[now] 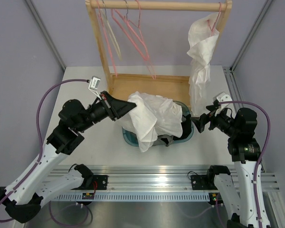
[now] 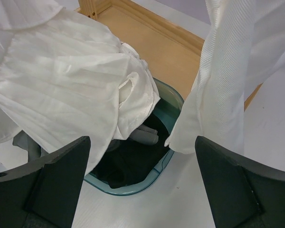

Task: Remove the skirt from the hanger
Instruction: Place the skirt in the bin.

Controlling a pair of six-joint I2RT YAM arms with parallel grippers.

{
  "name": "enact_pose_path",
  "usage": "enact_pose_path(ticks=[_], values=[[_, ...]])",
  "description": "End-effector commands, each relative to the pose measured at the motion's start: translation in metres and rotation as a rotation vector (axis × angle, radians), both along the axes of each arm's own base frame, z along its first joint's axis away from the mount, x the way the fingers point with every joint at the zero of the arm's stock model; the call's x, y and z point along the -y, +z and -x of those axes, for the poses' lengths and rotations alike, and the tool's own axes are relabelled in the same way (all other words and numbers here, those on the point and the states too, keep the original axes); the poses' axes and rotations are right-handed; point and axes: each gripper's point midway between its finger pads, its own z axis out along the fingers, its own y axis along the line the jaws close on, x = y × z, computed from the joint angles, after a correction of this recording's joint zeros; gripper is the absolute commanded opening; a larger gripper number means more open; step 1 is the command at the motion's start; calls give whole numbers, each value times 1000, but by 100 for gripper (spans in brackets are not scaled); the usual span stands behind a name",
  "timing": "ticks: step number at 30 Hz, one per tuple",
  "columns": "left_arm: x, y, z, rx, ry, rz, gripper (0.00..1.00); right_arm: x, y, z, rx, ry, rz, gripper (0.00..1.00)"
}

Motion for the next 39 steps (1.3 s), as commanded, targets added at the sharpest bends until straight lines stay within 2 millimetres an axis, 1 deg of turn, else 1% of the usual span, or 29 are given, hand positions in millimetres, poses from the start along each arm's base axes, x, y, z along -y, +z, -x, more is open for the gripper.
enact_pose_path(ticks=[1, 5, 7, 9, 10, 11, 12, 13, 15, 16, 18, 19, 20, 21, 22, 23, 25, 26, 27, 29, 31, 32, 33, 35, 36, 38, 39], values=[[0, 0, 10, 29, -41, -25, 0, 3, 6, -4, 29, -15, 4, 99], [0, -13, 6, 17, -28, -78, 0, 3, 6, -3, 29, -12, 3, 99], [10, -24, -3, -10, -45, -112, 0, 3, 6, -3, 27, -11, 1, 99], [18, -22, -11, -6, -59, -134, 0, 3, 6, -3, 28, -13, 3, 99], [29, -32, -24, -28, -64, -160, 0, 3, 6, -3, 31, -15, 3, 99], [34, -34, -31, -28, -64, -173, 0, 4, 7, -3, 34, -18, 4, 99], [39, -25, -37, -12, -63, -168, 0, 4, 6, -4, 31, -21, 3, 99], [51, -35, -53, -34, -64, -188, 0, 5, 7, -4, 34, -24, 4, 99], [63, -40, -67, -44, -68, -201, 0, 5, 6, -4, 30, -23, 3, 99], [76, -45, -81, -54, -73, -207, 0, 5, 6, -4, 28, -23, 3, 100], [90, -54, -90, -73, -90, -214, 0, 6, 5, -4, 28, -25, 4, 99], [97, -51, -96, -61, -91, -210, 0, 6, 5, -4, 28, -25, 4, 99], [109, -69, -102, -88, -99, -239, 0, 6, 5, -5, 27, -25, 5, 99], [115, -76, -106, -93, -99, -250, 0, 6, 5, -5, 27, -27, 6, 99], [120, -78, -111, -89, -93, -254, 0, 6, 5, -5, 27, -28, 6, 99], [128, -95, -120, -102, -76, -286, 0, 6, 5, -5, 28, -29, 8, 100], [134, -111, -132, -97, -32, -328, 0, 7, 5, -6, 28, -31, 7, 99], [135, -118, -142, -89, 11, -359, 0, 7, 5, -6, 26, -33, 6, 100], [138, -140, -149, -120, 29, -397, 0, 8, 4, -7, 25, -35, 9, 99], [137, -163, -158, -151, 71, -438, 0, 8, 3, -6, 19, -38, 10, 99], [133, -199, -160, -203, 92, -494, 0, 9, 3, -7, 18, -42, 7, 99], [130, -213, -160, -220, 106, -518, 0, 9, 3, -7, 19, -42, 8, 99], [124, -235, -155, -251, 107, -555, 0, 9, 3, -7, 19, -42, 7, 99], [118, -261, -151, -284, 110, -598, 0, 10, 2, -7, 17, -43, 7, 99], [114, -278, -146, -309, 104, -624, 0, 10, 3, -7, 17, -42, 7, 99], [114, -288, -141, -321, 90, -623, 0, 10, 3, -7, 17, -44, 10, 99], [114, -289, -141, -321, 84, -620, 1, 9, 3, -6, 18, -35, 8, 99]])
